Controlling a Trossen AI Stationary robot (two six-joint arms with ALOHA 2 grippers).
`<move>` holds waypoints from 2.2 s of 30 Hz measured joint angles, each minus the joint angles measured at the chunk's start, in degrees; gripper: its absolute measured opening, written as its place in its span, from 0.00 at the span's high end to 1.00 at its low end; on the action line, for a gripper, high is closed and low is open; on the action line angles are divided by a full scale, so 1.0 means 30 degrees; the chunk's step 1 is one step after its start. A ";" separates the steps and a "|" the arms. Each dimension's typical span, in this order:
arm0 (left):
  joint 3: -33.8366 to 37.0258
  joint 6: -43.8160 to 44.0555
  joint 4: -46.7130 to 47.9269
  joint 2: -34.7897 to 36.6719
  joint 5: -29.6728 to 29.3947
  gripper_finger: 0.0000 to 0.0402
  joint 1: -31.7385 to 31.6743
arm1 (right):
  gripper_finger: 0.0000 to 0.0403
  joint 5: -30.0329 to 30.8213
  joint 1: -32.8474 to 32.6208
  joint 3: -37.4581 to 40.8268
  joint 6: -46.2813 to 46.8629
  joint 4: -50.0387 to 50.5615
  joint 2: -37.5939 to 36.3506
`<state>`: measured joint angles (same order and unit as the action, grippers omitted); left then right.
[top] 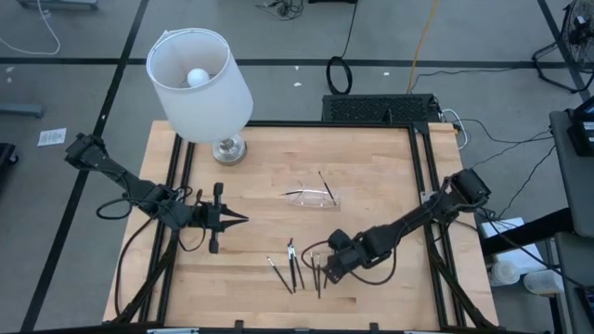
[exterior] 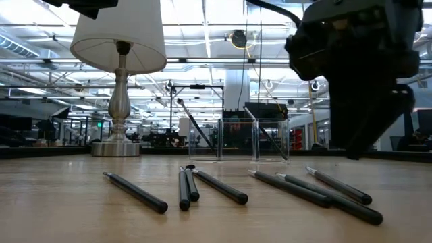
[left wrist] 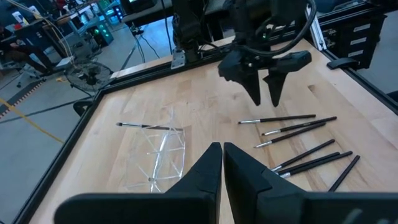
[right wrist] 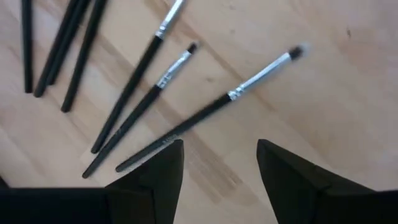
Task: Put items in baskets/containers
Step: Put the eyeshadow brush into the transparent organizer
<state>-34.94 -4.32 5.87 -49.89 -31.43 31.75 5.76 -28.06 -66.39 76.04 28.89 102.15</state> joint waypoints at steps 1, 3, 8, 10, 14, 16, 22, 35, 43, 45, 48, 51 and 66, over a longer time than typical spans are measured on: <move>0.0000 -0.0006 -0.0001 0.0000 -0.0005 0.94 0.0000 | 0.52 0.0014 -0.0050 0.0000 0.0175 -0.0154 0.0139; 0.0000 -0.0013 -0.0014 0.0000 -0.0005 0.94 0.0000 | 0.52 -0.0002 -0.0036 -0.0036 0.0387 -0.0583 0.0499; 0.0000 -0.0020 -0.0029 0.0003 -0.0005 0.94 0.0000 | 0.52 -0.0014 0.0249 -0.0066 0.0347 -0.0600 0.0938; 0.0000 -0.0022 -0.0031 0.0007 -0.0008 0.94 0.0000 | 0.52 0.0010 0.0453 -0.0070 0.0284 -0.0547 0.0940; 0.0000 -0.0179 -0.0029 0.0007 -0.0012 0.94 0.0000 | 0.52 0.0040 0.0866 -0.0095 -0.0043 -0.0569 0.0938; 0.0000 -0.0216 -0.0015 0.0000 -0.0012 0.94 0.0000 | 0.52 0.0051 0.1117 -0.0095 -0.0151 -0.0570 0.0938; 0.0000 -0.0295 -0.0022 0.0005 -0.0012 0.94 0.0000 | 0.52 0.0012 0.1806 -0.0109 -0.0724 -0.0585 0.1212; 0.0000 -0.0137 -0.0029 0.0007 -0.0012 0.94 0.0000 | 0.57 -0.1157 0.1839 -0.0162 -0.2601 0.0456 0.2892; 0.0000 -0.0107 -0.0029 0.0006 -0.0012 0.94 0.0000 | 0.83 -0.1521 0.1868 -0.0127 -0.3006 0.1311 0.2927; 0.0000 -0.0084 -0.0029 0.0007 -0.0012 0.94 0.0000 | 0.91 -0.1514 0.1868 -0.0124 -0.3125 0.1351 0.2913; 0.0000 -0.0013 -0.0029 0.0007 -0.0005 0.94 0.0000 | 0.98 -0.1578 0.1868 -0.0124 -0.3585 0.1340 0.2912; 0.0000 -0.0013 -0.0029 0.0005 -0.0006 0.94 0.0000 | 0.96 -0.1624 0.1861 -0.0117 -0.4046 0.1218 0.2927; 0.0000 -0.0093 -0.0022 0.0007 -0.0005 0.94 0.0000 | 0.99 0.4560 0.1191 -0.0095 -0.9238 -0.2424 -0.2591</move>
<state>-34.94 -4.60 5.80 -49.87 -31.44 31.75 19.44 -24.49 -66.67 48.32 21.62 94.38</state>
